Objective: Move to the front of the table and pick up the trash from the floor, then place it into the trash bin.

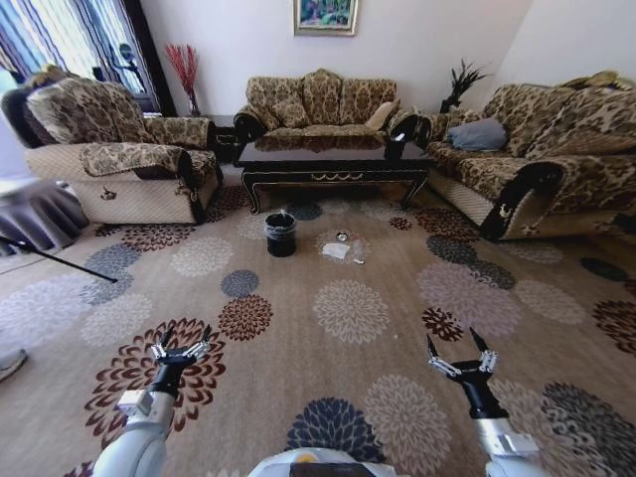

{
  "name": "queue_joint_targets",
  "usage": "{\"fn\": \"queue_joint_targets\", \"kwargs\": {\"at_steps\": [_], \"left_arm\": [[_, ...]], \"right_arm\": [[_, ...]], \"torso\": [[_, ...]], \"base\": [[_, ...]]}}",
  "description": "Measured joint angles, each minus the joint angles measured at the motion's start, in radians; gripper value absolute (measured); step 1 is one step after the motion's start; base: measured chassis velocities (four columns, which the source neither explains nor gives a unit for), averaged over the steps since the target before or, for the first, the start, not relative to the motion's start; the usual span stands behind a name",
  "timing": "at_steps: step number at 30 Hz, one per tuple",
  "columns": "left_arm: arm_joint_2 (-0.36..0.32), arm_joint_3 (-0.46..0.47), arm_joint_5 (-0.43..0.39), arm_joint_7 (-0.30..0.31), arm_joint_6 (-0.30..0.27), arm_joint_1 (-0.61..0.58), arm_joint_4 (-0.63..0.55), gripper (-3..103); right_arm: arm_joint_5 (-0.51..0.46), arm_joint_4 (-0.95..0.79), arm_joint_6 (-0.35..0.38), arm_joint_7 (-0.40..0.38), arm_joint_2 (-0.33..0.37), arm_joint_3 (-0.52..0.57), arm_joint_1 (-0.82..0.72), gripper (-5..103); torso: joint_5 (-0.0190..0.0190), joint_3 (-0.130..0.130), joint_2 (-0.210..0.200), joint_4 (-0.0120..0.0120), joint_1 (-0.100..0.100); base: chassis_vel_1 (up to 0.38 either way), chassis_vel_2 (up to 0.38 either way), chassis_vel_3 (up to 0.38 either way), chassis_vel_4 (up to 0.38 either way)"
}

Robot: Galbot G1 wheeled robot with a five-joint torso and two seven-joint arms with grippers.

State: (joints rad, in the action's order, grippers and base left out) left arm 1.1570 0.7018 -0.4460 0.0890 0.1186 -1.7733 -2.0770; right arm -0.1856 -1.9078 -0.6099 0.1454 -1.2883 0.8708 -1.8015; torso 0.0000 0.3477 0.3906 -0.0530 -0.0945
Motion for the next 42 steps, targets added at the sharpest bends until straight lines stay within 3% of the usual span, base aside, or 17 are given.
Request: {"fn": "queue_joint_targets", "kwargs": {"at_steps": [42], "left_arm": [[0.005, -0.005, 0.006, -0.001, 0.012, 0.001, 0.015, 100]], "right_arm": [[-0.003, -0.008, -0.002, 0.006, -0.006, 0.001, -0.003, 100]], "torso": [[0.0, -0.109, -0.161, -0.0001, 0.052]], "base": [[0.0, 0.0, 0.0, 0.0]]}}
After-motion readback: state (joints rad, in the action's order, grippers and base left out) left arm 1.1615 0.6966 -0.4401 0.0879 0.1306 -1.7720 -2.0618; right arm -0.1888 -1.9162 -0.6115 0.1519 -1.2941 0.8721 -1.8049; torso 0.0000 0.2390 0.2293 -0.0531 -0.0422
